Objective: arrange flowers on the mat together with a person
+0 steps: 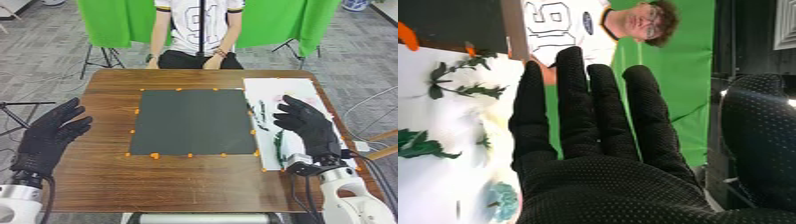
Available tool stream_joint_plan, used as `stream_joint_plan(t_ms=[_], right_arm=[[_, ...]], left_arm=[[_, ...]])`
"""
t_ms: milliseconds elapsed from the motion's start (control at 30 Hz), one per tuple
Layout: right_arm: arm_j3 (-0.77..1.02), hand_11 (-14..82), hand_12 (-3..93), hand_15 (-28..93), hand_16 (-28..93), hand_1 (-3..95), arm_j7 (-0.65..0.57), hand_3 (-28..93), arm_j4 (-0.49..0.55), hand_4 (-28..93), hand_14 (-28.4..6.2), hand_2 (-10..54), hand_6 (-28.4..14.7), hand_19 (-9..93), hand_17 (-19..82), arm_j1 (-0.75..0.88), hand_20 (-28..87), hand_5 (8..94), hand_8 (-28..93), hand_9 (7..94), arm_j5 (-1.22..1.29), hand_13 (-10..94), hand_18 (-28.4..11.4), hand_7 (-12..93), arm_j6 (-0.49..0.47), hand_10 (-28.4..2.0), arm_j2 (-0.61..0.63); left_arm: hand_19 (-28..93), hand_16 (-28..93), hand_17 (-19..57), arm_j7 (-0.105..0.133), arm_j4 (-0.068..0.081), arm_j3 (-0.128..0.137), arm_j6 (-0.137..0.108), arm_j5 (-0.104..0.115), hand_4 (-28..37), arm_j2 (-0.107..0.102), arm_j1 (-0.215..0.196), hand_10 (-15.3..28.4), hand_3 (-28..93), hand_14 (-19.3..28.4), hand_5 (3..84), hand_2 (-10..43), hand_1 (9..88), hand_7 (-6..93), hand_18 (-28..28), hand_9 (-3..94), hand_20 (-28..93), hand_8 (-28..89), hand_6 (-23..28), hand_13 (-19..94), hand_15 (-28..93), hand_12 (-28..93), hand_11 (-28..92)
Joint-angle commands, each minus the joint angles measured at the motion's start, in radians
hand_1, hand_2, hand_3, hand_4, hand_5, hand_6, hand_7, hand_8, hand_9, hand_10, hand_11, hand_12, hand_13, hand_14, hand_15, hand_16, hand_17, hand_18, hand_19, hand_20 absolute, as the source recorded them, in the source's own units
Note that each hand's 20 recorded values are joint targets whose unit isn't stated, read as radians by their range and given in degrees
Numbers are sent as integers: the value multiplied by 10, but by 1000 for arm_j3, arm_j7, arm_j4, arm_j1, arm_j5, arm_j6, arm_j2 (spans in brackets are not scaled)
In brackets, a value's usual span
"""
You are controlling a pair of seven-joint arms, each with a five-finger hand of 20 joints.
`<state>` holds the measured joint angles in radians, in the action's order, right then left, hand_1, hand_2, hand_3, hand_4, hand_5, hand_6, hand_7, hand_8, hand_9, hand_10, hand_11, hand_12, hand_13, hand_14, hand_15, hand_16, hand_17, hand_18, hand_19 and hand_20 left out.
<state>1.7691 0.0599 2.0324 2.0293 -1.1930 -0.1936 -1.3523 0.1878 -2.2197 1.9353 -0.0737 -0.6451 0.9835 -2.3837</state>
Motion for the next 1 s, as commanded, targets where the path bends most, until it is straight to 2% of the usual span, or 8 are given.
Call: stream_joint_plan(t_ms=[33, 133, 367, 567, 700, 833, 933, 1000], right_arm=[[3, 96, 201, 250, 272, 134, 39, 860, 13, -232, -122, 89, -40, 492, 101, -3, 321, 400, -98, 420, -15, 389, -221, 177, 22, -143, 8], [5, 97, 201, 248, 273, 139, 32, 863, 13, -232, -120, 83, -40, 487, 100, 3, 315, 400, -99, 420, -8, 390, -220, 178, 28, -142, 8], [12, 97, 201, 247, 274, 156, 37, 896, 12, -214, -119, 82, -40, 483, 99, 3, 309, 399, -100, 420, -14, 390, -218, 180, 20, -141, 6], [5, 98, 202, 245, 275, 164, 23, 909, 12, -194, -118, 95, -38, 484, 99, 9, 308, 397, -102, 419, -16, 390, -218, 182, 8, -140, -14], [13, 98, 201, 245, 275, 160, 17, 903, 22, -196, -118, 91, -38, 483, 99, 31, 306, 396, -102, 419, -16, 390, -217, 183, 16, -140, -19], [5, 98, 201, 245, 276, 162, 3, 888, 17, -206, -119, 82, -38, 482, 99, 30, 305, 396, -102, 419, -14, 390, -217, 182, 6, -141, -20], [8, 97, 202, 244, 276, 161, 4, 883, 19, -210, -119, 80, -38, 481, 99, 31, 304, 395, -101, 420, -20, 390, -217, 182, -4, -141, -16], [9, 97, 202, 243, 276, 160, 8, 882, 21, -212, -119, 79, -38, 481, 99, 33, 303, 395, -101, 420, -15, 390, -217, 181, 16, -141, -6]], left_arm=[[557, 4, -28, 4, -5, 3, 14, -5, -209, -16, 18, 135, 703, 161, 401, -12, 282, 133, 235, 311, 283, -76, 60, 272, 388, 144, 203], [542, 7, -34, -4, -5, -6, 16, -8, -216, -10, 22, 136, 701, 160, 401, -12, 281, 132, 236, 315, 276, -76, 60, 271, 382, 144, 204], [493, 12, -50, 12, -4, -12, 6, -6, -222, -3, 9, 136, 705, 160, 401, -15, 280, 132, 235, 318, 235, -75, 60, 270, 370, 143, 203], [494, 13, -58, 5, -7, -10, 1, -8, -227, 14, -11, 137, 710, 159, 399, -14, 277, 138, 235, 317, 218, -78, 60, 265, 372, 143, 210], [495, 12, -60, -12, -1, -21, 8, -7, -229, 21, -2, 137, 709, 160, 399, -12, 276, 138, 235, 318, 211, -78, 60, 265, 370, 142, 211], [495, 12, -62, -14, -3, -12, -4, -4, -230, 23, -9, 137, 709, 160, 400, -11, 276, 137, 235, 319, 204, -78, 60, 265, 370, 141, 211], [496, 12, -62, -13, -9, -3, 1, -8, -230, 33, -23, 136, 709, 161, 401, -12, 276, 137, 235, 319, 201, -78, 61, 264, 369, 140, 211], [496, 12, -62, -15, -6, -7, -5, -3, -230, 27, -12, 136, 709, 161, 402, -12, 277, 136, 235, 318, 199, -78, 61, 264, 368, 140, 209]])
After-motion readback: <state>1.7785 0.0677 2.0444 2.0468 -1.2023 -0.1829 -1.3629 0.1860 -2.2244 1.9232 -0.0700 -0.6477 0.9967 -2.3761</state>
